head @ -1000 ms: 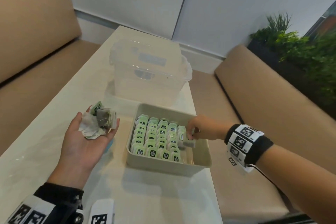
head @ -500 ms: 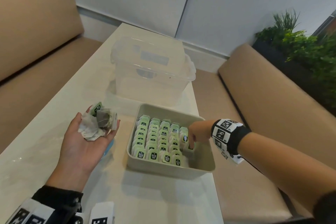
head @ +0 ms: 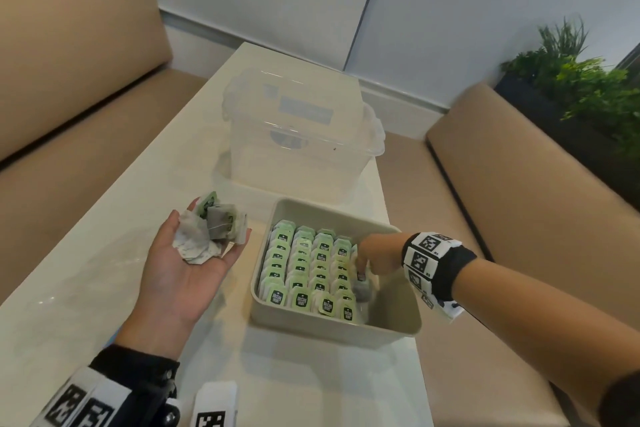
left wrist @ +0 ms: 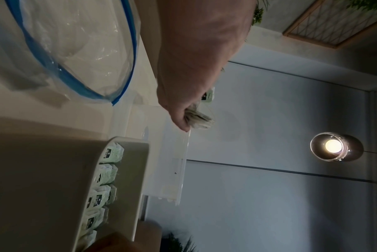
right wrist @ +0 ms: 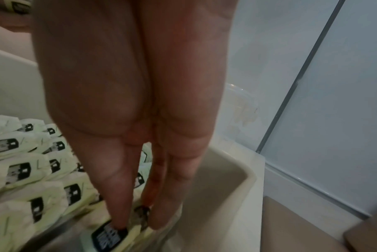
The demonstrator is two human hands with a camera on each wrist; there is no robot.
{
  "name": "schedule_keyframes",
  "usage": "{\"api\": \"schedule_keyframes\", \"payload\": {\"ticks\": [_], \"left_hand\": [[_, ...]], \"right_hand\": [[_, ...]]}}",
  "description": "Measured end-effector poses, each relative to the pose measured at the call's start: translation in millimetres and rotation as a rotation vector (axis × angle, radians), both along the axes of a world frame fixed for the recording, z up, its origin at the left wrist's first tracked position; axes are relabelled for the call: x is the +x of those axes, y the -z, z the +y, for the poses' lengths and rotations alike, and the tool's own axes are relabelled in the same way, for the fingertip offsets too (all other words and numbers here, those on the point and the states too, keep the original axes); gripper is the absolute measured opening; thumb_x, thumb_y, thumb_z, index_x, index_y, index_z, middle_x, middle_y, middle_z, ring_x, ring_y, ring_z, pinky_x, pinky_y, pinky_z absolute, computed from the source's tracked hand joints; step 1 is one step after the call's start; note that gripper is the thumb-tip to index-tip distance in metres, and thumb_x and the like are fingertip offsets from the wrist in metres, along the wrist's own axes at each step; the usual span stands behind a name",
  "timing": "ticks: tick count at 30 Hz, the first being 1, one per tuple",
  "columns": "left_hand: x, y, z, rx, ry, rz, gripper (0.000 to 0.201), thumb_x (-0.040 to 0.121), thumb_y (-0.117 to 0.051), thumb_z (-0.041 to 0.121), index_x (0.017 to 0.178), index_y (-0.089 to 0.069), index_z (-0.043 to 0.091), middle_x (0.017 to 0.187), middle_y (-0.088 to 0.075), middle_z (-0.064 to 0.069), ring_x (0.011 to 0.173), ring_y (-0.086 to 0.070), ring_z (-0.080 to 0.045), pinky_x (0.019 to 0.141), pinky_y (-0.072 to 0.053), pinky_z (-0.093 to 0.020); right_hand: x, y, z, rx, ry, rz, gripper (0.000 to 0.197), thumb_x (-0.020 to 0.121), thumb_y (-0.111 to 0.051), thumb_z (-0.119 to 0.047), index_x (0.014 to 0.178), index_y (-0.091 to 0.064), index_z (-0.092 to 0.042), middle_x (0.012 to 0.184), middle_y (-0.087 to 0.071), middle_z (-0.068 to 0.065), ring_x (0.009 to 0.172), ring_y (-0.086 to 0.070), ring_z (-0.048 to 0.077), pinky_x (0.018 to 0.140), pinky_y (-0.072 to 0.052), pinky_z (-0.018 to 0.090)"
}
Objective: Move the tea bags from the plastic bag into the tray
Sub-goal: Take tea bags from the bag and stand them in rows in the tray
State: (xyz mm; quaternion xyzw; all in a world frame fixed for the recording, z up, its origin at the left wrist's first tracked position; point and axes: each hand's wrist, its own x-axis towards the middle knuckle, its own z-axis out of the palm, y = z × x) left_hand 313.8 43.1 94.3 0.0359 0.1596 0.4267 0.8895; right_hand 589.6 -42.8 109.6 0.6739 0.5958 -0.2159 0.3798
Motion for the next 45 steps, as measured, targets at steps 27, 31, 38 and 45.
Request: {"api": "schedule_keyframes", "payload": {"ticks": [27,31,38,45], "left_hand": [[15,-5,-31,-0.014,0.219,0.003,0.045,0.077,-0.057,0.030,0.120,-0.061,0.016,0.092,-0.070,-0.019,0.096,-0.062,-0.032,0.083,-0.050,-0.049],[9,-1,-25,0.044,0.209,-0.001,0.043,0.076,-0.057,0.029,0.117,-0.060,0.016,0.093,-0.068,-0.018,0.081,-0.069,-0.034,0.080,-0.051,-0.049],[2,8,-9,0.091,0.194,-0.019,0.088,0.031,-0.096,0.022,0.114,-0.065,0.013,0.099,-0.069,-0.020,0.092,-0.056,-0.028,0.068,-0.057,-0.047],[-4,11,-2,0.121,0.169,-0.018,0.092,0.021,-0.096,0.022,0.108,-0.068,0.015,0.100,-0.070,-0.015,0.091,-0.069,-0.030,0.072,-0.057,-0.047]], "right_hand": [[-113,-98,54,0.997,0.138,0.792,0.006,0.085,-0.066,-0.011,0.091,-0.064,-0.013,0.079,-0.065,0.000,0.072,-0.061,0.015,0.074,-0.051,0.021],[-103,-117,34,0.990,0.319,1.003,0.011,0.087,-0.065,-0.014,0.089,-0.059,-0.004,0.086,-0.069,0.014,0.078,-0.067,0.020,0.083,-0.054,0.041],[-80,-130,-6,0.961,0.275,0.903,0.013,0.087,-0.063,-0.007,0.085,-0.053,0.000,0.087,-0.070,0.018,0.073,-0.070,0.026,0.073,-0.059,0.038],[-54,-117,-34,0.953,0.247,0.617,0.011,0.083,-0.070,-0.014,0.079,-0.060,-0.013,0.074,-0.067,-0.003,0.069,-0.066,0.015,0.060,-0.054,0.020]]}}
